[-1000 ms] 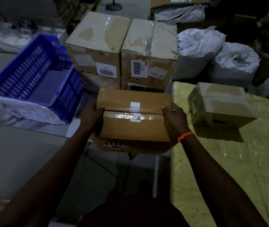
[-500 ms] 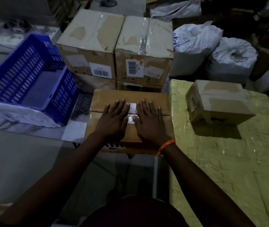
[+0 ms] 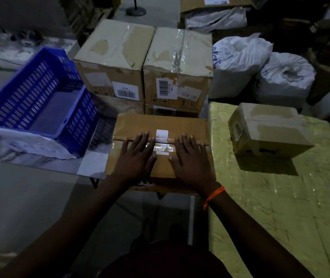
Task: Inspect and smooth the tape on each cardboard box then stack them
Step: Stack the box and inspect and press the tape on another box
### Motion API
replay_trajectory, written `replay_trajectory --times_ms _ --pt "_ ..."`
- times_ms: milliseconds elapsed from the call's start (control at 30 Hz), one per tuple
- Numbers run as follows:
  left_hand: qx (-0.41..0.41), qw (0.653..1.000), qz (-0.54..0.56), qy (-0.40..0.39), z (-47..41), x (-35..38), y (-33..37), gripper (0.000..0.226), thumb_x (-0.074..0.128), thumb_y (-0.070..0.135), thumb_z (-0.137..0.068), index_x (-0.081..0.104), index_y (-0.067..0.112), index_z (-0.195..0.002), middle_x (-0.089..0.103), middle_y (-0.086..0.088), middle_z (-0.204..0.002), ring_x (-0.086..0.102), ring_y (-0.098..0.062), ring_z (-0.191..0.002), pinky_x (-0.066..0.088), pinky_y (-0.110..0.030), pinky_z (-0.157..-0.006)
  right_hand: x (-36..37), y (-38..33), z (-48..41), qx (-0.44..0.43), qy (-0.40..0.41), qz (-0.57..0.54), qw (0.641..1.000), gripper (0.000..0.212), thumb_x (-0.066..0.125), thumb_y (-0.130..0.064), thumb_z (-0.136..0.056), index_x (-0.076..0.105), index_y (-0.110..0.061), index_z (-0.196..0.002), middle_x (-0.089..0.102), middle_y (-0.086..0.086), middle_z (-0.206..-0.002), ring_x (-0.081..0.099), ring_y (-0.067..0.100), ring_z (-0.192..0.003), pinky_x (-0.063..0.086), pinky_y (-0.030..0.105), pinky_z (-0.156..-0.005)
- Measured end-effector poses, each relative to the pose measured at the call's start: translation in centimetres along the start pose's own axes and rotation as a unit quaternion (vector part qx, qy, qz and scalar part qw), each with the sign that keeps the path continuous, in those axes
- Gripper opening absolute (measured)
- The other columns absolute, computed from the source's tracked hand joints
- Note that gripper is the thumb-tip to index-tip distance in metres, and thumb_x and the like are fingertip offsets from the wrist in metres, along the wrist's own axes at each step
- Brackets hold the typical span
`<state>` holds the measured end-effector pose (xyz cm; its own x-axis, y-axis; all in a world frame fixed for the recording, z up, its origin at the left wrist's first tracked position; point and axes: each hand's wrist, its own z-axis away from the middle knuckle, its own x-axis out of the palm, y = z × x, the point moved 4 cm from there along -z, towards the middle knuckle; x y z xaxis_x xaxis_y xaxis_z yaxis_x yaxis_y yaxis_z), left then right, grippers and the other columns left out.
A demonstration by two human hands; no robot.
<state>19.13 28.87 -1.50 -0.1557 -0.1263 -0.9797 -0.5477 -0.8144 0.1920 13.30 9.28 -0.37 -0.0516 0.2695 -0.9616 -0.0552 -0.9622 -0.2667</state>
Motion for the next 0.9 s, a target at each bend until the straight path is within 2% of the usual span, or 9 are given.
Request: replay_trajectory --times_ms 100,267,467,600,700,767,833,867,900 --pt "0.013 1.0 0.005 0.016 3.2 0.7 -0.8 0.067 0.009 0.058 -0.105 0.008 0.026 -0.164 -0.001 -0.004 -0.171 -0.002 -0.021 -0.156 -0.002 -0.05 -0.124 0.6 1.8 2.9 -0.007 0.01 0.025 1.0 0.073 0.018 -0.064 -0.101 0.021 -0.026 -0.164 0.012 0.004 -0.173 0.009 0.025 -0.16 0.005 0.053 -0.127" --pt "0.01 0.999 -0.016 0.038 4.6 1.2 -0.9 0.062 0.017 0.05 -0.108 0.016 0.025 -0.164 0.009 -0.004 -0.171 0.01 -0.022 -0.157 0.009 -0.05 -0.126 1.5 2.7 4.4 -0.021 0.035 0.038 0.998 0.067 0.024 -0.06 -0.105 0.022 -0.028 -0.164 0.018 0.002 -0.172 0.015 0.024 -0.159 0.013 0.053 -0.126" --pt "0.006 0.999 0.002 0.041 4.3 0.7 -0.7 0.063 0.014 0.052 -0.107 0.023 0.024 -0.162 0.018 -0.006 -0.169 0.022 -0.026 -0.155 0.017 -0.053 -0.124 1.5 2.4 3.9 -0.019 0.049 0.04 0.998 0.064 0.027 -0.057 -0.105 0.028 -0.028 -0.162 0.025 0.002 -0.17 0.022 0.025 -0.157 0.019 0.056 -0.124" --pt "0.016 1.0 0.006 0.025 4.2 0.6 -0.8 0.066 0.011 0.056 -0.107 0.022 0.024 -0.163 0.015 -0.005 -0.17 0.017 -0.025 -0.156 0.019 -0.056 -0.123 1.2 2.6 3.8 -0.015 0.044 0.013 0.999 0.066 0.026 -0.061 -0.104 0.027 -0.028 -0.162 0.022 0.003 -0.171 0.02 0.026 -0.158 0.016 0.055 -0.126" --pt "0.02 0.999 0.018 0.045 5.3 0.2 -1.4 0.073 0.015 0.066 -0.104 0.024 0.023 -0.162 0.01 -0.005 -0.171 0.011 -0.026 -0.157 0.009 -0.059 -0.125 0.7 3.4 5.3 0.01 0.106 -0.086 0.991 0.075 0.043 -0.064 -0.098 0.031 -0.025 -0.161 0.021 0.008 -0.17 0.021 0.027 -0.156 0.022 0.047 -0.123" --pt "-0.018 0.994 0.064 0.083 6.9 0.1 -2.4 0.08 0.029 0.071 -0.099 0.025 0.022 -0.161 0.011 -0.008 -0.171 0.011 -0.028 -0.157 0.007 -0.06 -0.124 -0.1 4.5 7.4 0.091 0.138 -0.236 0.958 0.09 0.061 -0.065 -0.091 0.025 -0.024 -0.163 0.021 0.001 -0.169 0.024 0.018 -0.151 0.03 0.033 -0.116" --pt "-0.08 0.975 0.166 0.124 9.0 0.7 -4.0 0.094 0.05 0.07 -0.089 0.02 0.02 -0.162 0.012 -0.008 -0.171 0.017 -0.029 -0.156 0.018 -0.06 -0.121 0.1 5.7 9.2 0.166 0.117 -0.359 0.911 0.096 0.073 -0.067 -0.083 0.03 -0.026 -0.158 0.037 -0.009 -0.152 0.036 0.009 -0.138 0.035 0.012 -0.102" --pt "-0.11 0.957 0.234 0.135 9.8 1.0 -4.5 0.102 0.06 0.068 -0.084 0.016 0.02 -0.163 0.014 -0.006 -0.17 0.021 -0.029 -0.154 0.027 -0.06 -0.119 0.8 6.1 9.7 0.184 0.081 -0.396 0.896 0.093 0.074 -0.072 -0.078 0.036 -0.031 -0.152 0.045 -0.012 -0.143 0.042 0.009 -0.133 0.035 0.007 -0.095" --pt "-0.136 0.933 0.305 0.137 10.4 1.2 -4.8 0.104 0.068 0.064 -0.082 0.018 0.021 -0.162 0.021 -0.006 -0.168 0.03 -0.027 -0.151 0.038 -0.059 -0.115 1.6 6.3 10.0 0.192 0.044 -0.414 0.889 0.091 0.073 -0.076 -0.074 0.042 -0.032 -0.147 0.05 -0.013 -0.137 0.047 0.011 -0.131 0.037 0.009 -0.094"
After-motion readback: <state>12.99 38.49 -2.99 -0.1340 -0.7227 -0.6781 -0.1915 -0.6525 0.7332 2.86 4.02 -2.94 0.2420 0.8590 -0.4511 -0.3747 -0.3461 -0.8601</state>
